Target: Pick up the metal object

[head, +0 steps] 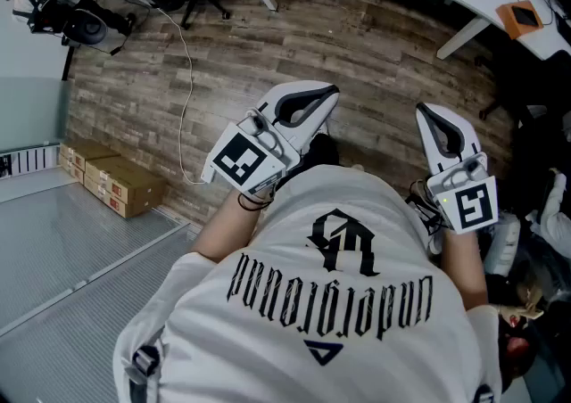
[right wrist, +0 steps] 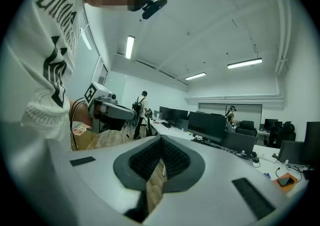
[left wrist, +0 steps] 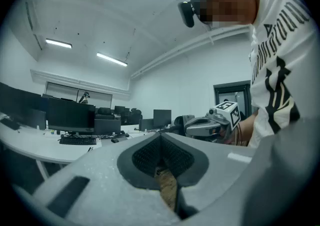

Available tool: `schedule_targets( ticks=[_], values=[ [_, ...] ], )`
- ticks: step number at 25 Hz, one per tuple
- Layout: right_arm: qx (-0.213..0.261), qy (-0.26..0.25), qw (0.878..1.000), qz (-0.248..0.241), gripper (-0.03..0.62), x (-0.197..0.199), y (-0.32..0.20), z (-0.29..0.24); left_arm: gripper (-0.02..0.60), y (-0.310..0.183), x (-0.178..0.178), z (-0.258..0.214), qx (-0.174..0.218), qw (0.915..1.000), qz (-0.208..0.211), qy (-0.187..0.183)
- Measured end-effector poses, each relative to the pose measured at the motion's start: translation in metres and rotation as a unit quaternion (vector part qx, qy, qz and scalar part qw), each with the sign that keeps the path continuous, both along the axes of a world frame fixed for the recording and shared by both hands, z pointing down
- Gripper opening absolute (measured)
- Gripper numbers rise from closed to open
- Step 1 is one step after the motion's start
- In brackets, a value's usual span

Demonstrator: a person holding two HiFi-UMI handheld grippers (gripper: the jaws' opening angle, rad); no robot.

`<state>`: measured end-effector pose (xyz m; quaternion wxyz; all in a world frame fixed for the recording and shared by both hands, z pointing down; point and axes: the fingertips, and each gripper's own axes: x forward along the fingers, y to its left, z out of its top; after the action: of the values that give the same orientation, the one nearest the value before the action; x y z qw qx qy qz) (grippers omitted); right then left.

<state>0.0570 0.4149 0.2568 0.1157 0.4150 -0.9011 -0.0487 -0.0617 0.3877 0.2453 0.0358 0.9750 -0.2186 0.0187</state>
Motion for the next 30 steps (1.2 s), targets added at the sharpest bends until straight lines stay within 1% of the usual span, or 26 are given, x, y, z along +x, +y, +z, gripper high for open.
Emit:
schedule_targets(
  ticks=[4, 9, 12, 15, 20, 23, 26, 30],
  values=[
    [0.001, 0.005, 1.0, -0.005, 0.014, -0.01, -0.012, 0.0, 0.015, -0.013, -0.008, 0.002, -0.003, 1.0, 0.0, 0.004],
    [-0.013, -0.001, 1.0, -0.009, 0.014, -0.028, -0.043, 0.009, 0.015, -0.049, -0.024, 0.011, -0.012, 0.9999, -0.008, 0.007],
    [-0.011, -0.002, 1.0, -0.007, 0.015, -0.041, -0.074, 0.009, 0.015, -0.078, -0.041, 0.012, -0.011, 0.9998, -0.012, 0.012],
    [0.004, 0.001, 1.0, -0.003, 0.015, -0.061, -0.112, 0.0, 0.015, -0.111, -0.06, 0.011, -0.009, 0.9998, -0.011, 0.014],
    [0.02, 0.002, 1.0, 0.009, 0.015, -0.091, -0.166, -0.014, 0.015, -0.158, -0.084, 0.006, -0.01, 0.9999, 0.008, 0.012],
    [0.023, -0.004, 1.0, 0.02, 0.015, -0.098, -0.189, -0.016, 0.015, -0.184, -0.093, 0.003, -0.005, 0.9998, 0.016, 0.01],
    [0.01, -0.03, 0.999, 0.031, 0.015, -0.104, -0.201, -0.016, 0.015, -0.197, -0.102, 0.005, -0.011, 0.9997, 0.019, 0.011],
    [0.013, -0.023, 0.999, 0.033, 0.015, -0.106, -0.22, -0.016, 0.015, -0.217, -0.107, 0.009, -0.014, 0.9997, 0.017, 0.013]
  ],
)
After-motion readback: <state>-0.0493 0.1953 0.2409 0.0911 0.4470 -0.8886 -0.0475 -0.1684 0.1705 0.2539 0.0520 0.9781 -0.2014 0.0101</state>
